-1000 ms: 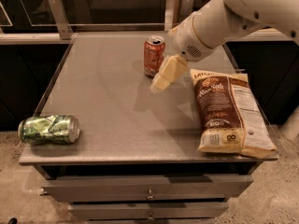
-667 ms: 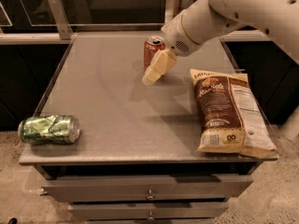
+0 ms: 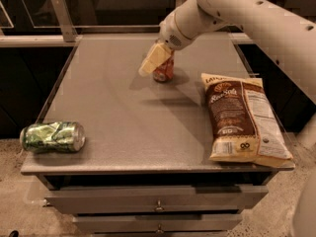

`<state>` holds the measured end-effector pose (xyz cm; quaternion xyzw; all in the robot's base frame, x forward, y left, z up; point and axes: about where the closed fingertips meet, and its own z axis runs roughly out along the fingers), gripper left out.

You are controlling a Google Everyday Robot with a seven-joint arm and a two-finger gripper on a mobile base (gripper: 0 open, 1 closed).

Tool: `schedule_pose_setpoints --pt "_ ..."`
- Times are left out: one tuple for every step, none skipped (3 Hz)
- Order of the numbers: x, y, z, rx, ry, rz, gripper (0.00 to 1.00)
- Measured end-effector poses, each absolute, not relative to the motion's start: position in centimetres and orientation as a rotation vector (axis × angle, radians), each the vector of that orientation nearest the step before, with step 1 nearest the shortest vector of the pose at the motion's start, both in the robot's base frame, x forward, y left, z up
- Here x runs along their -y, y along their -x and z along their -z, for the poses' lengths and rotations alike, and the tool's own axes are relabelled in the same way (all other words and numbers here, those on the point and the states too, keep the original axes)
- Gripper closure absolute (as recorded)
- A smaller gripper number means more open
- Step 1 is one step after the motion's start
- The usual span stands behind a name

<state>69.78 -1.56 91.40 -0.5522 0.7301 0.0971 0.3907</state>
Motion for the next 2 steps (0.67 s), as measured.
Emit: schedule_pose_setpoints --pt "2.0 -72.2 -90.2 -1.875 1.400 -0.234 0.19" --pt "3.6 -73.0 -89.4 -1.902 1.397 -0.206 0.42"
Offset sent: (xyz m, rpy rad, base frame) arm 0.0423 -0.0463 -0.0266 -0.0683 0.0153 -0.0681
